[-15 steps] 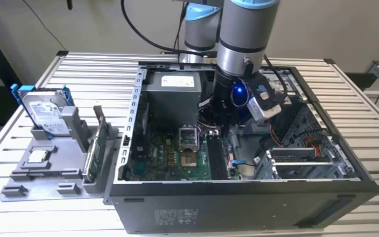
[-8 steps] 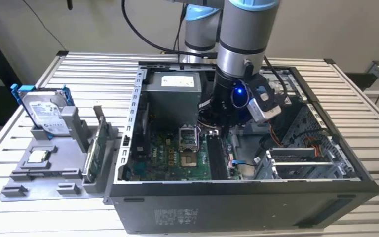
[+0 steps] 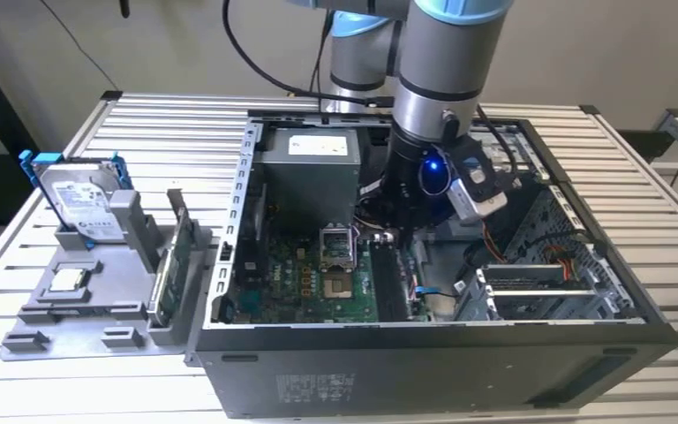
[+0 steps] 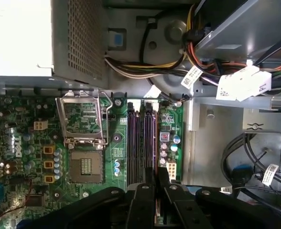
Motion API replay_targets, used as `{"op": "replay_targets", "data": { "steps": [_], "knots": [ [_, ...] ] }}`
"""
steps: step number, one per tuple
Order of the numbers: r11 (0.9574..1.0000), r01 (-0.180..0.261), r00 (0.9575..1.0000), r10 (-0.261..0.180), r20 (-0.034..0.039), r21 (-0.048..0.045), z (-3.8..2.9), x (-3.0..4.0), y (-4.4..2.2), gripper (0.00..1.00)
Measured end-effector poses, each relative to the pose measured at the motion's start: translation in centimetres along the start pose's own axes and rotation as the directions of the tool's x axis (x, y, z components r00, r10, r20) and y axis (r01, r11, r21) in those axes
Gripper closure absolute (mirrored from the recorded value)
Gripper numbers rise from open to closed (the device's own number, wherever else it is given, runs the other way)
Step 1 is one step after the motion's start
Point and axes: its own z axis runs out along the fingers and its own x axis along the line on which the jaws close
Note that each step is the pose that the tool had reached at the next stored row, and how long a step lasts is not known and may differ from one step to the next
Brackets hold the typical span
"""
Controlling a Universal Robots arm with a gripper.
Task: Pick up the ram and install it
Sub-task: 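Insert the ram into the slot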
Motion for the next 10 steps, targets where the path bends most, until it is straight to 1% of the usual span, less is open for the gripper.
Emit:
{"op": "replay_targets", "data": {
  "steps": [2,6,10],
  "knots": [
    [1.0000,0.000,1.0000,0.000,-0.0004,0.0001,0.21,-0.10,0.00,0.86],
    [1.0000,0.000,1.0000,0.000,-0.0004,0.0001,0.81,-0.09,0.01,0.86],
    [1.0000,0.000,1.0000,0.000,-0.0004,-0.0001,1.52,-0.08,0.02,0.86]
  ]
}}
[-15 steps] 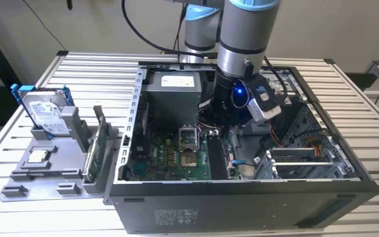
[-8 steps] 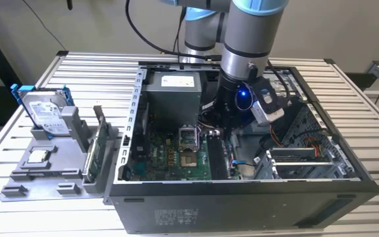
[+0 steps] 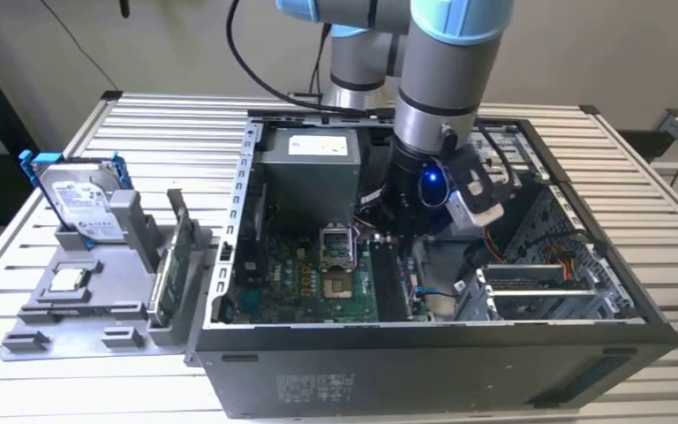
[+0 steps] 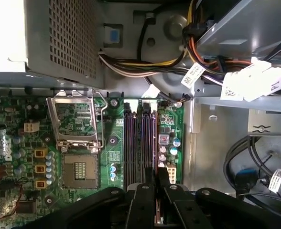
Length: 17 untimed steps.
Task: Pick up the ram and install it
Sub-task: 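Insert the ram into the slot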
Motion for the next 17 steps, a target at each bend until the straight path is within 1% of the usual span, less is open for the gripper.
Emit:
{"op": "replay_targets", "data": {
  "steps": [2,6,8,10,12,15,17],
  "knots": [
    [1.0000,0.000,1.0000,0.000,-0.0001,0.0003,0.15,0.00,-0.15,0.86],
    [1.0000,0.000,1.0000,0.000,0.0000,0.0002,0.80,0.01,-0.25,0.86],
    [1.0000,0.000,1.0000,0.000,-0.0001,0.0002,1.01,0.01,-0.28,0.86],
    [1.0000,0.000,1.0000,0.000,-0.0002,0.0001,1.17,-0.09,-0.32,0.86],
    [1.0000,0.000,1.0000,0.000,-0.0004,0.0001,1.49,-0.31,-0.34,0.86],
    [1.0000,-0.001,1.0000,0.001,-0.0005,0.0002,1.73,-0.36,-0.61,0.86],
    [1.0000,-0.002,1.0000,0.002,-0.0006,0.0003,1.75,-0.37,-0.94,0.86]
  ]
}}
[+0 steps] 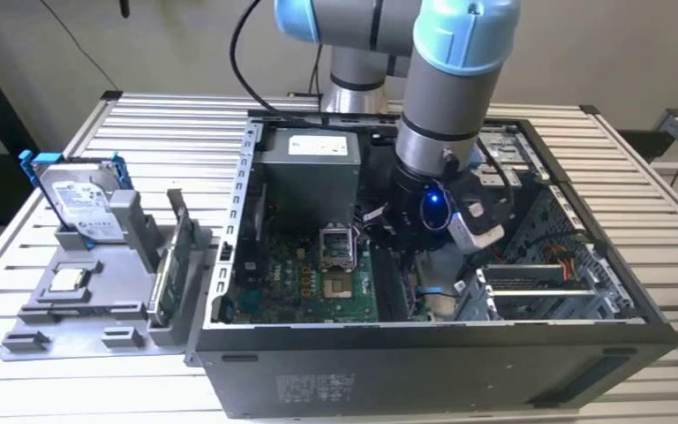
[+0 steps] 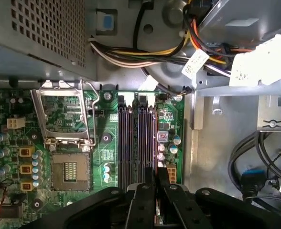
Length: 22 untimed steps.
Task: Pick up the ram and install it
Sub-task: 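Insert the ram into the slot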
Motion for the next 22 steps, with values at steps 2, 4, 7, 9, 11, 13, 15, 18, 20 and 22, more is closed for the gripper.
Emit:
{"op": "replay_targets", "data": {
  "steps": [2,4,7,9,11,13,15,18,20,22],
  "knots": [
    [1.0000,-0.002,1.0000,0.002,0.0000,-0.0001,0.05,0.02,-0.10,0.86],
    [1.0000,-0.005,1.0000,0.005,-0.0001,0.0000,0.21,0.03,-0.10,0.86],
    [1.0000,-0.010,1.0000,0.010,-0.0003,0.0000,0.66,0.04,-0.07,0.86],
    [0.9999,-0.012,0.9999,0.012,-0.0004,0.0003,0.73,0.04,-0.05,0.86],
    [0.9999,-0.012,0.9999,0.012,-0.0004,0.0003,0.74,0.05,-0.03,0.86],
    [0.9999,-0.013,0.9999,0.013,-0.0004,0.0001,0.75,0.06,0.06,0.86],
    [0.9999,-0.013,0.9999,0.013,-0.0004,0.0001,0.75,0.15,0.08,0.86],
    [0.9999,-0.013,0.9999,0.013,-0.0004,0.0001,0.80,0.20,0.12,0.86],
    [0.9999,-0.013,0.9999,0.013,-0.0004,0.0003,0.81,0.25,0.13,0.86],
    [0.9999,-0.013,0.9999,0.013,-0.0003,0.0004,0.87,0.27,0.20,0.86]
  ]
}}
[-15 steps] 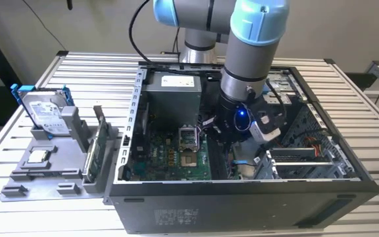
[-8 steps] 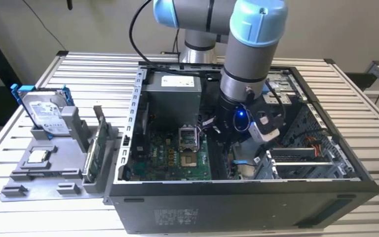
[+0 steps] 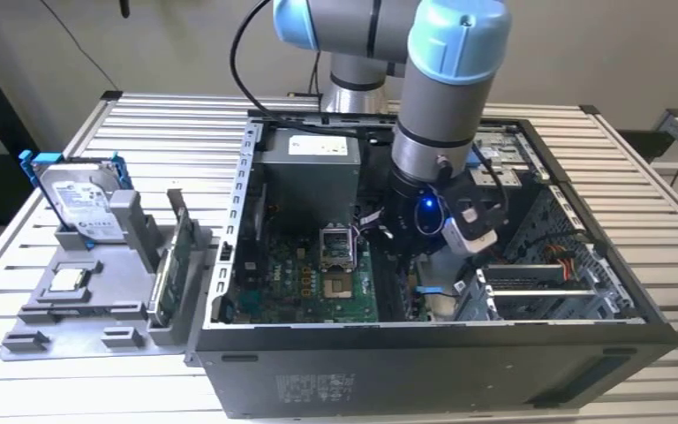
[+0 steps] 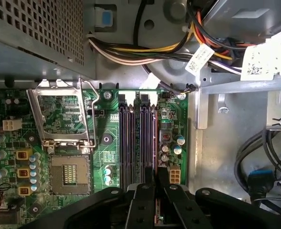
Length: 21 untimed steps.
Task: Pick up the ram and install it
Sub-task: 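Insert the ram into the slot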
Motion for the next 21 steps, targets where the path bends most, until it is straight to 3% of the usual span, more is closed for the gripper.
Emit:
{"op": "replay_targets", "data": {
  "steps": [8,21],
  "knots": [
    [1.0000,0.000,1.0000,0.000,-0.0001,0.0027,0.49,0.00,0.14,0.86],
    [1.0000,-0.001,1.0000,0.001,0.0000,0.0026,0.53,0.00,0.18,0.86]
  ]
}}
